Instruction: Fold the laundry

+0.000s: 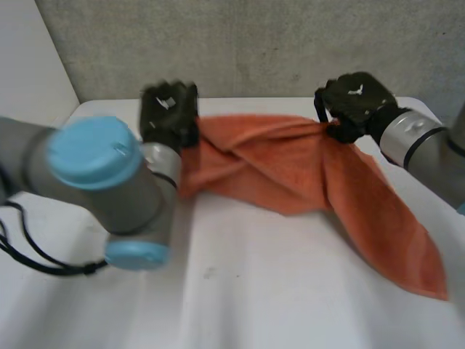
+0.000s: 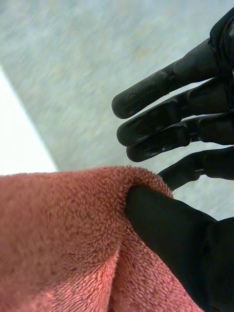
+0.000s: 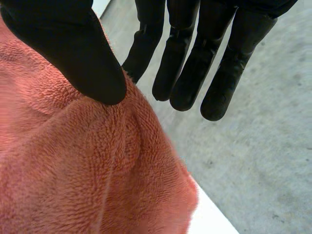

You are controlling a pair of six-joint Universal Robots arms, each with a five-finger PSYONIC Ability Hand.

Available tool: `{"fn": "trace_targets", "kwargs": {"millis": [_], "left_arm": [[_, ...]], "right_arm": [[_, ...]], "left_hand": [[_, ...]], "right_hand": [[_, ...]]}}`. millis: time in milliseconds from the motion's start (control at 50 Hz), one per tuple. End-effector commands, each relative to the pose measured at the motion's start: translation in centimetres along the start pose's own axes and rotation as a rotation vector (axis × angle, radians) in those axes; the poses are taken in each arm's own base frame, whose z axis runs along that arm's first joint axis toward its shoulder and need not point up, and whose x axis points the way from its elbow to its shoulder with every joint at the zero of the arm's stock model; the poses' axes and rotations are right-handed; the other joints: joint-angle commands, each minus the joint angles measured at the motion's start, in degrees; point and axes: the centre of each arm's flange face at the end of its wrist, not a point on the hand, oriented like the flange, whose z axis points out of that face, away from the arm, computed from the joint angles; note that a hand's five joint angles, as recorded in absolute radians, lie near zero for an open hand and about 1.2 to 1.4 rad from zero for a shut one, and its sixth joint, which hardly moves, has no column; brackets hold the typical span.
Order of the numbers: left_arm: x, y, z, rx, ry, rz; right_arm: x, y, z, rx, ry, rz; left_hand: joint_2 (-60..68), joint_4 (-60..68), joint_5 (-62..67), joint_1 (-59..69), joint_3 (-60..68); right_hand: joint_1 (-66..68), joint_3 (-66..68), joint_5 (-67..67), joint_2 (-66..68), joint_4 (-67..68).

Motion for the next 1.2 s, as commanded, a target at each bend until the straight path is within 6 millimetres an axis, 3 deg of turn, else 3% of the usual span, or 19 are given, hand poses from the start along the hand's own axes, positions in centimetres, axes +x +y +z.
{"fn": "trace_targets", "kwargs": {"millis": [20,60,80,100,140,180,260,280,360,380,400,420,460,480,500,620,760,920,1200], "left_arm": [[-1.7,-1.1,-0.4,-0.004,0.109,0.033],[-2.4,0.1,-0.3,-0.058,0.119,0.041],[-2.7,0.6,-0.2,-0.075,0.117,0.044],[-2.8,1.2,-0.2,-0.098,0.12,0.048],[-3.1,3.2,-0.1,-0.166,0.115,0.058],[-3.4,4.2,-0.1,-0.204,0.11,0.063],[-4.4,5.5,0.2,-0.251,0.09,0.068],[-5.4,6.8,0.5,-0.292,0.067,0.077],[-6.8,7.8,0.8,-0.325,0.041,0.076],[-6.9,7.9,0.7,-0.333,0.041,0.077],[-7.0,8.0,0.6,-0.343,0.041,0.077],[-7.0,8.2,0.4,-0.355,0.043,0.077],[-7.0,8.3,0.1,-0.367,0.046,0.076],[-6.9,8.3,-0.9,-0.403,0.067,0.078],[-6.9,8.1,-1.1,-0.407,0.072,0.077],[-6.5,6.7,-3.8,-0.449,0.109,0.072],[-6.0,5.7,-6.4,-0.456,0.129,0.068],[-5.0,6.4,-8.3,-0.477,0.161,0.071],[-3.7,9.2,-6.5,-0.424,0.174,0.079]], "right_arm": [[-3.8,0.2,-3.1,-0.126,-0.118,0.14],[-5.9,0.2,-3.5,-0.149,-0.181,0.152],[-5.9,0.2,-3.5,-0.149,-0.182,0.152],[-9.6,0.8,-3.7,-0.187,-0.284,0.165],[-10.6,1.2,-3.7,-0.203,-0.311,0.171],[-13.7,1.9,-4.0,-0.233,-0.382,0.17],[-14.5,1.7,-4.1,-0.244,-0.386,0.214],[-14.4,1.6,-4.0,-0.247,-0.377,0.231],[-13.7,1.4,-3.6,-0.253,-0.336,0.287],[-13.6,1.2,-3.5,-0.253,-0.326,0.297],[-13.3,1.0,-3.3,-0.247,-0.305,0.312],[-13.1,0.9,-3.2,-0.245,-0.292,0.318],[-11.9,0.4,-2.7,-0.228,-0.228,0.307],[-11.9,0.4,-2.6,-0.228,-0.227,0.307],[-11.3,0.3,-2.4,-0.22,-0.201,0.296],[-7.1,0.4,-0.2,-0.187,-0.086,0.146],[-7.5,2.8,1.4,-0.235,-0.121,0.044],[-8.4,4.9,2.1,-0.31,-0.191,0.026],[-10.1,5.7,2.9,-0.293,-0.336,0.002]], "left_hand": [[11.8,11.8,15.4,16.7,11.8],[11.8,11.8,15.4,16.7,11.8],[11.8,11.8,15.4,16.7,11.8],[11.8,11.8,15.4,16.7,11.8],[11.8,11.8,15.4,16.7,11.8],[11.8,11.8,15.4,16.7,11.8],[11.8,11.8,15.4,16.7,11.8],[11.8,11.8,15.4,16.7,11.8],[11.8,11.8,15.4,16.7,11.8],[11.8,11.8,15.4,16.7,11.8],[11.8,11.8,15.4,16.7,11.8],[11.8,11.8,15.4,16.7,11.8],[3.4,3.4,7.0,8.3,3.4],[-32.0,-32.1,-28.4,-27.1,-32.1],[-38.1,-38.1,-34.5,-33.1,-38.1],[-43.8,-43.8,-40.2,-38.9,-43.8],[-49.7,-49.7,-46.1,-44.8,-49.7],[-54.6,-54.6,-51.0,-49.7,-54.6],[-45.7,-45.7,-42.1,-40.8,-45.7]], "right_hand": [[25.8,12.6,16.0,13.1,12.0],[25.8,12.6,16.0,13.1,12.0],[25.8,12.6,16.0,13.1,12.0],[25.8,12.6,16.0,13.1,12.0],[25.8,12.6,16.0,13.1,12.0],[25.8,12.6,16.0,13.1,12.0],[25.8,12.6,16.0,13.1,12.0],[25.8,12.6,16.0,13.1,12.0],[25.8,12.6,16.0,13.1,12.0],[16.2,3.0,6.4,3.5,2.4],[-5.7,-18.9,-15.5,-18.4,-19.5],[-12.5,-25.7,-22.2,-25.2,-26.3],[-21.7,-34.9,-31.4,-34.4,-35.5],[-21.8,-35.0,-31.5,-34.5,-35.6],[-23.1,-36.3,-32.8,-35.8,-36.9],[-24.3,-37.5,-34.0,-37.0,-38.1],[-25.8,-39.0,-35.5,-38.5,-39.6],[-28.0,-41.2,-37.7,-40.7,-41.8],[-28.7,-41.9,-38.4,-41.4,-42.5]]}}
